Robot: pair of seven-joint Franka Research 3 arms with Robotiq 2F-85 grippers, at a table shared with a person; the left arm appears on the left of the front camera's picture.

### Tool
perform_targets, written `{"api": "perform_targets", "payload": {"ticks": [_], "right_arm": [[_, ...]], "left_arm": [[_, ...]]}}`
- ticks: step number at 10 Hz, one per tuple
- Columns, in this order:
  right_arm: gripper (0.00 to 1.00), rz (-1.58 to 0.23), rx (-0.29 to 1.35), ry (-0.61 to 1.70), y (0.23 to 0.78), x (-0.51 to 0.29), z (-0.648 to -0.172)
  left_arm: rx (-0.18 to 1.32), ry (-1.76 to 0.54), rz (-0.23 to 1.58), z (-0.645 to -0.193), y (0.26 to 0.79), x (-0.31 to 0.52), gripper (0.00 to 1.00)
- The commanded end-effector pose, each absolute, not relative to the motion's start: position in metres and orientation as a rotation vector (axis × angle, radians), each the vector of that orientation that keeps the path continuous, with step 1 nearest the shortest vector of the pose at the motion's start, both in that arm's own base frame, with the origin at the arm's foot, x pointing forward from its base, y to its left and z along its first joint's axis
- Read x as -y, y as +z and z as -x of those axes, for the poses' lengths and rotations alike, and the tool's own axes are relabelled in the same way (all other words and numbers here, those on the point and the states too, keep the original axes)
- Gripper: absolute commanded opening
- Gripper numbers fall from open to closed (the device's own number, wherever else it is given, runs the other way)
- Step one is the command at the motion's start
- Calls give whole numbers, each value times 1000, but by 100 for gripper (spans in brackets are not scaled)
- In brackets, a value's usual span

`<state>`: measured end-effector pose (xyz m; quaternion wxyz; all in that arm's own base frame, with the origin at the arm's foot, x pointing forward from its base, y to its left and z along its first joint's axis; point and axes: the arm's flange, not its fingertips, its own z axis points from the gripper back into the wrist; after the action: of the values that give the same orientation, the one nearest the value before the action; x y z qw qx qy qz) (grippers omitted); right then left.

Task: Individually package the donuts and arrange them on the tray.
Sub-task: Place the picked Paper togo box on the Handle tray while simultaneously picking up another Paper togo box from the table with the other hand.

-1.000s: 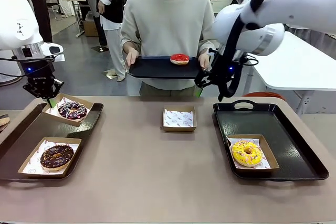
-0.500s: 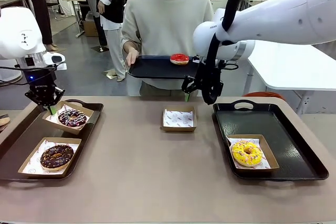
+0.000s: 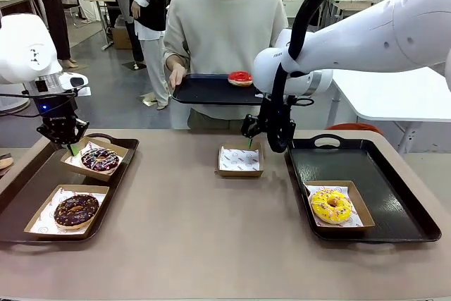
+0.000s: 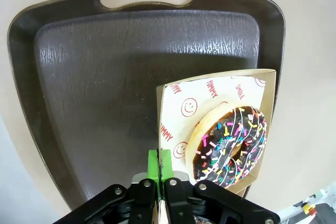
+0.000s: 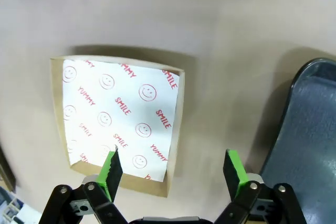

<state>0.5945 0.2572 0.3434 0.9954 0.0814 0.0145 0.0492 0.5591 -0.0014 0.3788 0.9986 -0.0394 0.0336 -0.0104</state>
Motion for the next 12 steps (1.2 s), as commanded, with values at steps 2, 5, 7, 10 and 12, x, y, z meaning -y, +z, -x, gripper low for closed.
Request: {"api": "perform_targets", "payload": {"ticks": [2,5,7,10,12], "right_arm": [[100,-105,-16,95,331,-263,-583],[100,-89,-32,106,322,-266,-581],[100,-81,-36,108,319,-266,-581],[100,-44,4,42,315,-266,-586],[100,-44,23,-3,316,-267,-588]], "left_arm": [[-35,-63,86,-566,376,3,1],[-20,-70,59,-569,376,8,1],[-22,-61,54,-571,373,7,1],[-21,-48,45,-572,371,9,1],[-20,-47,43,-573,370,10,1]]}}
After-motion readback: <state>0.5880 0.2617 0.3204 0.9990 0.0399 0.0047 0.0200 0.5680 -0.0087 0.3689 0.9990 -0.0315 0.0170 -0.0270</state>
